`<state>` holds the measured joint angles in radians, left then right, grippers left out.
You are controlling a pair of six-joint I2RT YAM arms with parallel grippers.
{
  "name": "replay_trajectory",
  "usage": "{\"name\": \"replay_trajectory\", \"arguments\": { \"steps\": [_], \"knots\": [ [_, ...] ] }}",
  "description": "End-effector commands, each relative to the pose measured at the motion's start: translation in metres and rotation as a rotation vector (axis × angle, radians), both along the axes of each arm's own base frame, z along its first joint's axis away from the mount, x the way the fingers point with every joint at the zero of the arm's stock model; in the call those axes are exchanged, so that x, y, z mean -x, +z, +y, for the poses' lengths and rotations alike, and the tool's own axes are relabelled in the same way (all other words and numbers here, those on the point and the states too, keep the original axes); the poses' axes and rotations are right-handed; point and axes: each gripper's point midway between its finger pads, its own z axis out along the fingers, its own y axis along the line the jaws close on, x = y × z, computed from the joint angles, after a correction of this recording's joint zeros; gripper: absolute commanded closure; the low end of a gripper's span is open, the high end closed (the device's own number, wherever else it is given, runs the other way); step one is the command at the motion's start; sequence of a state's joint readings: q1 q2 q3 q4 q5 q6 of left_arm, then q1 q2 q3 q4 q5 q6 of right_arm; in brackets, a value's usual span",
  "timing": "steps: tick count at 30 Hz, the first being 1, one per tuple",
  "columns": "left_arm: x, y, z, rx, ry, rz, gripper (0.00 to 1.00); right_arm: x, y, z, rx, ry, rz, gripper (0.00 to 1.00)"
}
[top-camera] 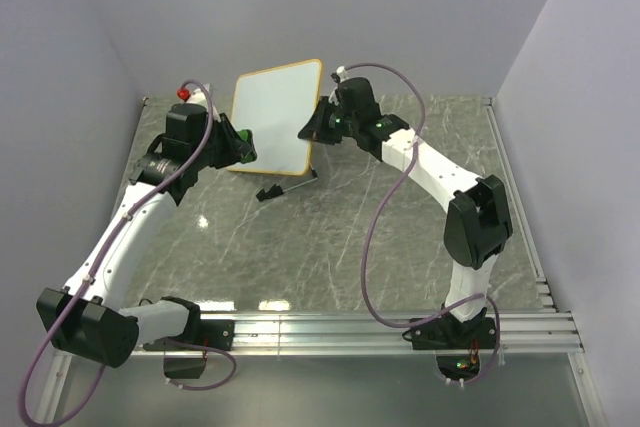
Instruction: Erase the whiteboard
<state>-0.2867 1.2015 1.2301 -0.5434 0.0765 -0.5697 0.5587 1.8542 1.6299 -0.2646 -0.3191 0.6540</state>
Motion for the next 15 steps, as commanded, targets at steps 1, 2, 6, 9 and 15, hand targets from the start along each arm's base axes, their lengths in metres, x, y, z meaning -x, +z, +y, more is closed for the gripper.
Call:
{"name": "replay_trajectory", "arguments": {
  "steps": [1,2,6,9,15],
  "knots": [
    [0.000,0.011,-0.003,0.004,0.002,-0.022,1.00,-0.023,0.069,0.005,-0.089,-0.075,-0.247,1.00],
    [0.000,0.012,-0.005,0.004,-0.002,-0.023,1.00,-0.025,0.077,0.004,-0.107,-0.084,-0.263,1.00],
    [0.001,0.010,-0.010,-0.006,-0.015,-0.019,1.00,-0.030,0.121,0.009,-0.187,-0.094,-0.323,1.00],
    [0.001,0.008,-0.011,-0.006,-0.016,-0.014,1.00,-0.038,0.163,0.002,-0.214,-0.160,-0.393,1.00],
    [-0.001,0.005,-0.014,-0.006,-0.025,-0.009,1.00,-0.073,0.201,-0.013,-0.174,-0.319,-0.462,1.00]
  ]
}}
